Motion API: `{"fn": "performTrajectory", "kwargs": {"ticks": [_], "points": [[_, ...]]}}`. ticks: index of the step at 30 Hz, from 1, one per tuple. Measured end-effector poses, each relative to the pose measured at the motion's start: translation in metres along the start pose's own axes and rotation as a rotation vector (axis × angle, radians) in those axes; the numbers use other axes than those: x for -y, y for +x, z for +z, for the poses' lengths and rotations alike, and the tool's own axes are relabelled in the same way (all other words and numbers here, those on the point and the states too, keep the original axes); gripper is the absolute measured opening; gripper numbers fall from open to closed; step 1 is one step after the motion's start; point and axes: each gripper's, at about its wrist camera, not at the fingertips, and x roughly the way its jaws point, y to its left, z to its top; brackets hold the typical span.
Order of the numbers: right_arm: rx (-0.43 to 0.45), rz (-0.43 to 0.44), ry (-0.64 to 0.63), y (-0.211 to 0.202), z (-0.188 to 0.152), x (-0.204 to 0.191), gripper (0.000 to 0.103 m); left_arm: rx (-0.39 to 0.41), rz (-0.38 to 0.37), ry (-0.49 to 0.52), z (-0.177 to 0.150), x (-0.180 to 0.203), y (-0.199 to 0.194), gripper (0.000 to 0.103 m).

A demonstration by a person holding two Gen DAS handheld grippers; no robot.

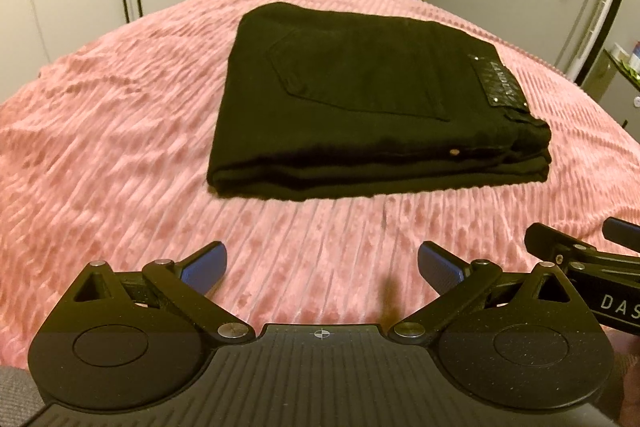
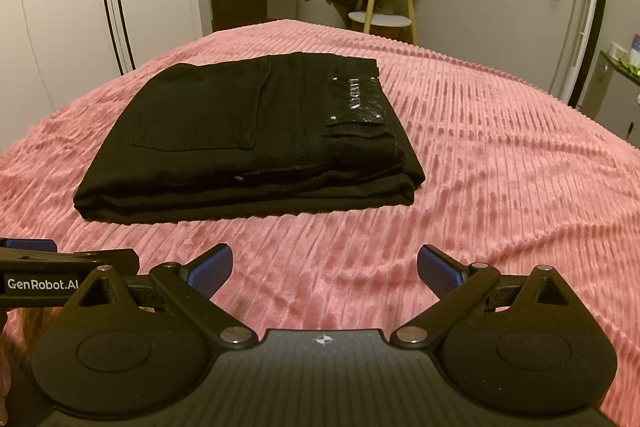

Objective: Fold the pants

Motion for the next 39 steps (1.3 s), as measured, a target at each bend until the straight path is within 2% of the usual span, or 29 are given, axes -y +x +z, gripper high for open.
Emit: {"fn": "performTrajectory", "kwargs": {"ticks": [39], "points": [[0.007,-0.034,-0.008,-0.0027,-0.0023,-0.0020,0.099,-0.009,-0.021,0.014,-0.0020,0.0005,0.0008,0.103]]}}
